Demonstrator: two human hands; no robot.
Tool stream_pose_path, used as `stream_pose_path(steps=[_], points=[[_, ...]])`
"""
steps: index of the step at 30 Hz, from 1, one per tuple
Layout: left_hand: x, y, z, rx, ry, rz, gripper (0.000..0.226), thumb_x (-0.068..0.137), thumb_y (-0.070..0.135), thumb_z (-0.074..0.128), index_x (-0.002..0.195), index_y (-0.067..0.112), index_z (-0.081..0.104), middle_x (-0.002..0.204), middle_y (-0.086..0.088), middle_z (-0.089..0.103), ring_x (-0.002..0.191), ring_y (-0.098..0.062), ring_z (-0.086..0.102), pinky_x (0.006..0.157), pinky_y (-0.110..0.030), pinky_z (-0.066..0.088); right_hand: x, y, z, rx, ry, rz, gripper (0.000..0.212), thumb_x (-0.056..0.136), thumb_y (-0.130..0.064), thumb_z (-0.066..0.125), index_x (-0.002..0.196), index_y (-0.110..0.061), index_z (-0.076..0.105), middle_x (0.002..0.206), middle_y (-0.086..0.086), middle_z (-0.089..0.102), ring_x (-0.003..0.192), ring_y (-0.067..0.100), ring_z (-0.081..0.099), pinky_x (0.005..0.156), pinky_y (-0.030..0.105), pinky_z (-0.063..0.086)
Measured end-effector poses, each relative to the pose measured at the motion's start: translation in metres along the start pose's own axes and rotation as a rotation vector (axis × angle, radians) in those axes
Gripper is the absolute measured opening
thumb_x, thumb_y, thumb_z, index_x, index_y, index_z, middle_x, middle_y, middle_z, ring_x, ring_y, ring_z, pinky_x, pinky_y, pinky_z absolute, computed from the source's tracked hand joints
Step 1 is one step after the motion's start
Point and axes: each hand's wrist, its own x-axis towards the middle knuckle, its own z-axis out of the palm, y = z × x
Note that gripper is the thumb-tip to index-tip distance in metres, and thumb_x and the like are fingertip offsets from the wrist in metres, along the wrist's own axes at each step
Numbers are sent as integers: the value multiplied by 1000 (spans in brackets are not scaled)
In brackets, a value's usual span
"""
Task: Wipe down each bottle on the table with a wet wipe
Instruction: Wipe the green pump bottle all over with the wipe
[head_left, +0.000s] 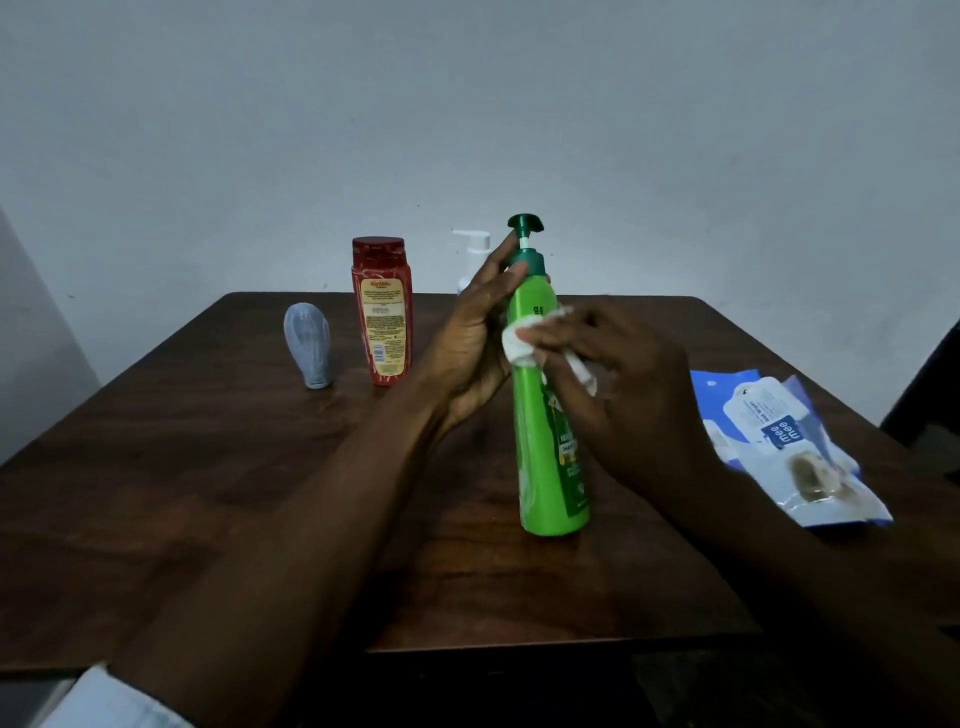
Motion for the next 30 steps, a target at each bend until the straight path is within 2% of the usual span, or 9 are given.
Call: stream_pose_path(steps=[3, 6, 9, 11, 14, 19, 23, 26, 30], points=[[0, 0, 1, 79, 31, 3, 46, 98, 23, 60, 142, 28, 49, 125, -7, 52, 101, -25, 57, 90, -49, 56, -34, -2, -6, 14, -72, 10, 22, 86, -3, 71, 107, -8, 77, 108, 8, 69, 104, 13, 65, 95, 15, 45], [1, 0, 2, 165, 69, -26, 35, 97, 25, 62, 131, 32, 58, 112, -6, 56, 98, -29, 54, 102, -67, 43, -52, 0, -14, 10, -86, 20, 25, 84, 0, 75, 106, -10, 78, 109, 6, 70, 106, 9, 63, 96, 17, 46], [2, 1, 7, 251, 76, -52, 38, 94, 28, 65, 132, 28, 62, 102, -1, 59, 98, -25, 54, 97, -55, 50, -40, 2, -17, 8, -69, 24, 26, 84, 0, 78, 107, -10, 77, 105, 7, 70, 100, 13, 66, 90, 20, 50], [1, 2, 12, 290, 71, -63, 34, 94, 28, 65, 128, 31, 64, 94, 6, 62, 89, -15, 57, 78, -35, 56, -20, 5, -15, 29, -21, 44, 23, 86, -2, 77, 108, -10, 77, 101, 8, 70, 95, 16, 67, 82, 28, 55], [1, 4, 18, 275, 68, -65, 27, 92, 25, 67, 118, 34, 67, 85, 11, 68, 78, -9, 61, 59, -26, 53, 17, 12, -14, 12, 72, 73, 16, 88, -9, 76, 103, -13, 79, 94, 5, 69, 88, 14, 67, 71, 36, 56], [5, 12, 21, 242, 119, -83, 22, 92, 23, 68, 112, 32, 68, 102, 6, 69, 87, -15, 65, 68, -30, 57, 41, 16, -12, 45, 82, 108, 9, 88, -14, 73, 95, -12, 80, 91, 1, 72, 88, 10, 69, 70, 31, 58], [7, 18, 17, 239, 109, -93, 25, 94, 21, 66, 118, 29, 69, 106, 0, 66, 97, -21, 61, 91, -46, 54, 39, 17, -15, 7, 71, 62, 12, 90, -12, 72, 99, -14, 79, 91, 1, 72, 86, 10, 68, 71, 31, 56], [7, 23, 18, 276, 120, -107, 31, 92, 21, 67, 122, 28, 68, 101, 4, 66, 89, -17, 62, 76, -40, 58, 33, 16, -16, -52, 60, -6, 15, 91, -8, 70, 103, -11, 78, 94, 5, 70, 87, 12, 66, 70, 28, 55], [8, 28, 19, 361, 175, -132, 30, 86, 21, 75, 114, 29, 72, 91, 11, 72, 89, -15, 65, 95, -55, 50, 16, 13, -22, -78, 0, -45, 16, 90, -5, 69, 102, -8, 78, 105, 8, 65, 91, 12, 66, 75, 18, 51]])
